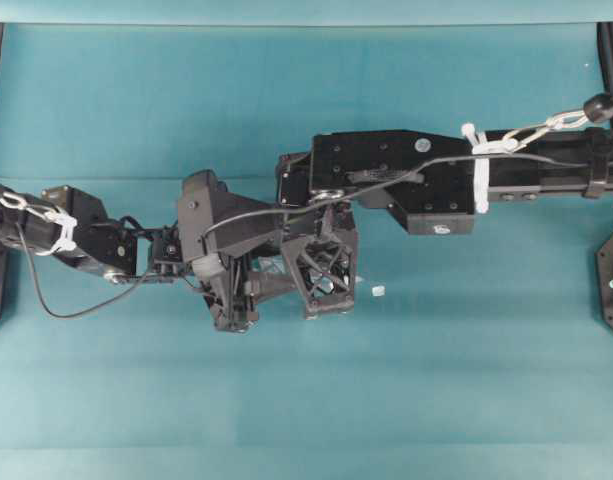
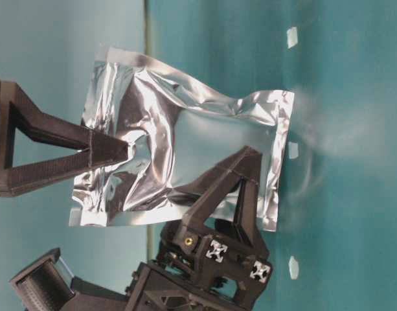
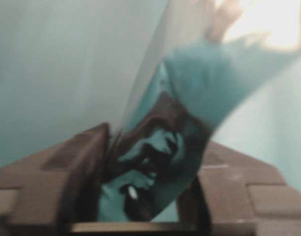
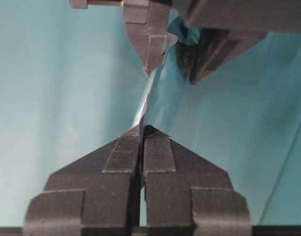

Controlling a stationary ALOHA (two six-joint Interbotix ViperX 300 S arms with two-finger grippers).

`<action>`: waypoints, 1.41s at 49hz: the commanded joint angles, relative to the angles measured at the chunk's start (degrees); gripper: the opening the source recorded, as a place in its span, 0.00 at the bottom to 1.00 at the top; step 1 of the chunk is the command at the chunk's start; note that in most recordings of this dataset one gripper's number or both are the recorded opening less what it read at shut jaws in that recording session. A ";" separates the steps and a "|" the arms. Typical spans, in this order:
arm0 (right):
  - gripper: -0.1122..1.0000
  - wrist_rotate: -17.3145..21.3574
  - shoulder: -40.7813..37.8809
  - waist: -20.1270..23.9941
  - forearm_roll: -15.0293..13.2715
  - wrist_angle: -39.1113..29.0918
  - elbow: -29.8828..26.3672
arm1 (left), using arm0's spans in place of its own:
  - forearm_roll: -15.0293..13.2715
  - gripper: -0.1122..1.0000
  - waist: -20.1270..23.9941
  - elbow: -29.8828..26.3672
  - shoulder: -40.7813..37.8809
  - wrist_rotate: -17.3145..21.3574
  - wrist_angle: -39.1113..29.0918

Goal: Hand over the silver zip bag and make it stand upright.
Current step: 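Close the left gripper on the bag's lower edge below the right gripper, then open the right gripper and retract the right arm to the right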

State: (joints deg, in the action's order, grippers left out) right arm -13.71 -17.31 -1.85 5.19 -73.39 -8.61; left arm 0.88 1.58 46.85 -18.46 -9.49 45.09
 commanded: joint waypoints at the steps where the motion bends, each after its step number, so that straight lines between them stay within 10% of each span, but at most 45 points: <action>1: 0.11 -0.09 1.23 0.09 0.00 0.44 -0.26 | 0.09 0.36 -0.18 -1.14 -0.79 -0.26 0.26; 39: 0.19 2.20 2.20 0.09 -2.46 1.41 -0.09 | 0.09 0.36 -0.18 -1.41 -1.23 -0.35 1.76; 58: 0.95 5.36 8.09 0.44 -2.46 6.77 2.72 | 0.09 0.33 -0.18 -1.23 -1.41 -0.35 1.85; 69: 0.95 7.03 13.27 0.35 -2.46 9.23 7.56 | 0.09 0.33 -0.70 -0.97 -1.41 -0.26 1.85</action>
State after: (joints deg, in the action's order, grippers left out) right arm -7.91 -7.73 -1.58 2.90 -64.86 -1.58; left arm 0.88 1.41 45.88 -20.04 -9.76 46.76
